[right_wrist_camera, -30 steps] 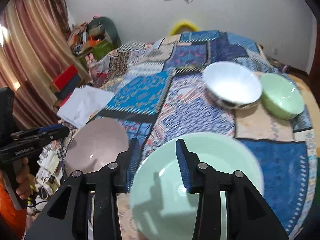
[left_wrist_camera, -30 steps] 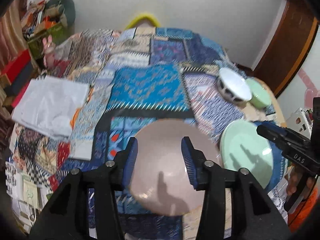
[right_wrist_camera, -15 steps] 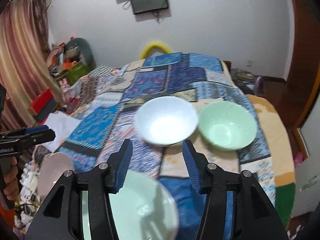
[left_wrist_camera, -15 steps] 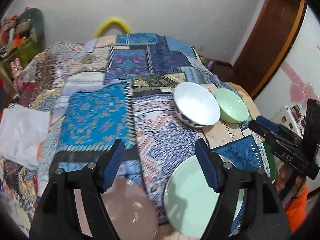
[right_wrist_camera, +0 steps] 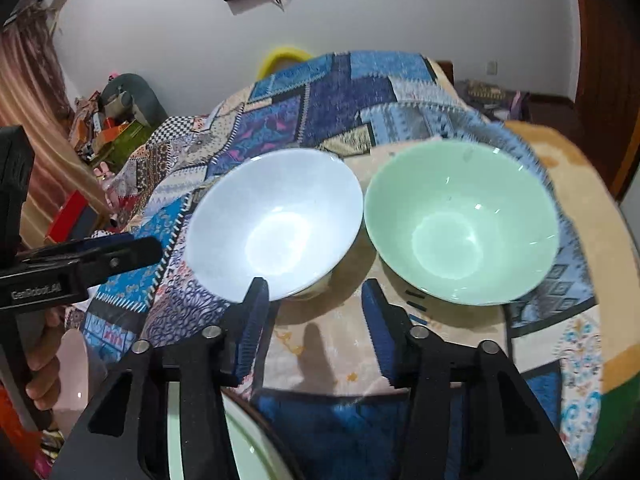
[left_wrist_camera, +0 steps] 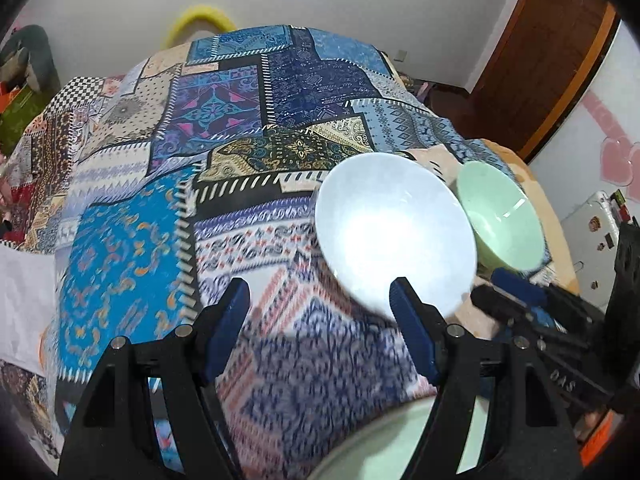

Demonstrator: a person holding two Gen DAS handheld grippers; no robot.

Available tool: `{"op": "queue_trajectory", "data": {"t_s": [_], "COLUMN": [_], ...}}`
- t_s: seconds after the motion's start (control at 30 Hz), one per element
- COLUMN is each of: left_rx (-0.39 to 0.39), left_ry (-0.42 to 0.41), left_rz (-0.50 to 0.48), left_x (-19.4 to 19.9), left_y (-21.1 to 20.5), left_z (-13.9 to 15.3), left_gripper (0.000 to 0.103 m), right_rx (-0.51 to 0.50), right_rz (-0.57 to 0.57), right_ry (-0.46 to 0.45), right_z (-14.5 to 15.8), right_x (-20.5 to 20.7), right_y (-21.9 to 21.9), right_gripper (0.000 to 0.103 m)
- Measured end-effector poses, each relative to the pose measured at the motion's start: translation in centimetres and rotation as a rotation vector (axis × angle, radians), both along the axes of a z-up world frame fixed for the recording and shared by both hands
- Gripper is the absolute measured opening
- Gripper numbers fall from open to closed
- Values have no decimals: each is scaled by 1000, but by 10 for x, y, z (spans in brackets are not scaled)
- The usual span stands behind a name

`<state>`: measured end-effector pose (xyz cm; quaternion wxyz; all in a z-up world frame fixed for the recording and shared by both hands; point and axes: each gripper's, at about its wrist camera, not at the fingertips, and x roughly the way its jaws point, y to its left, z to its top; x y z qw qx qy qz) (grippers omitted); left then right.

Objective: Organize plates and bowls
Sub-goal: 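Move the left tool to the white spotted bowl and grasp its rim, then lift the white bowl with the left tool and carry it toward the pink bowl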

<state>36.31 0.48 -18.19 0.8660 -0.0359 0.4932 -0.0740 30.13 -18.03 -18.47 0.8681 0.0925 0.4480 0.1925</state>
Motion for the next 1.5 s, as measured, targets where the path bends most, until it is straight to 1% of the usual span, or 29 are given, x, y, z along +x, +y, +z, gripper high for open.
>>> {"op": "queue_trajectory", "data": {"t_s": [0.13,0.17,0.23,0.27,0.3,0.33,0.37,0.4,0.43,0.57,0.67,0.8,0.93,1.03,1.13,1.2,1.3,1.47,1.5], "left_rx": [22,28,33,33,33,32,29,27,26,13,5,20,-1,-3,4,3,-4,-21,-30], "left_ry": [24,30,44,51,58,64,70,76,73,87,105,111,130,139,129,120,110,105,105], "left_rz": [-3,-4,-5,-7,-13,-19,-27,-30,-29,-36,-30,-34,-33,-41,-44,-39,-36,-27,-24], "left_x": [23,27,35,38,42,44,45,46,46,42,34,13,-8,-22,-29,-29,-29,-27,-26], "left_y": [-6,-7,-10,-11,-12,-14,-15,-16,-16,-14,-9,-2,11,17,18,18,18,21,22], "left_z": [-17,-20,-26,-28,-31,-34,-36,-38,-38,-36,-33,-27,-21,-20,-23,-24,-24,-26,-26], "left_gripper": [53,51,40,36,27,17,12,12,12,12,12,12,12,11,12,12,12,12,12], "right_rx": [34,38,45,49,56,63,78,93,98,121,110,90,95,103,87,64,19,6,2], "right_rz": [-17,-19,-26,-26,-25,-27,-30,-30,-29,-38,-17,27,72,112,152,148,113,77,76], "right_ry": [25,34,43,48,55,61,68,81,91,110,109,107,112,131,137,120,70,66,70], "right_z": [-9,-11,-14,-15,-16,-17,-19,-20,-22,-24,-21,-14,-10,-11,-13,-11,-5,-11,-13], "right_x": [9,11,14,15,16,18,20,22,25,27,21,10,-3,-15,-18,-15,-3,19,20], "right_y": [-2,-1,0,1,2,2,2,1,2,0,4,13,21,26,31,32,32,35,36], "right_gripper": [42,42,42,42,42,41,38,36,30,24,24,24,25,26,29,29,29,29,26]}}
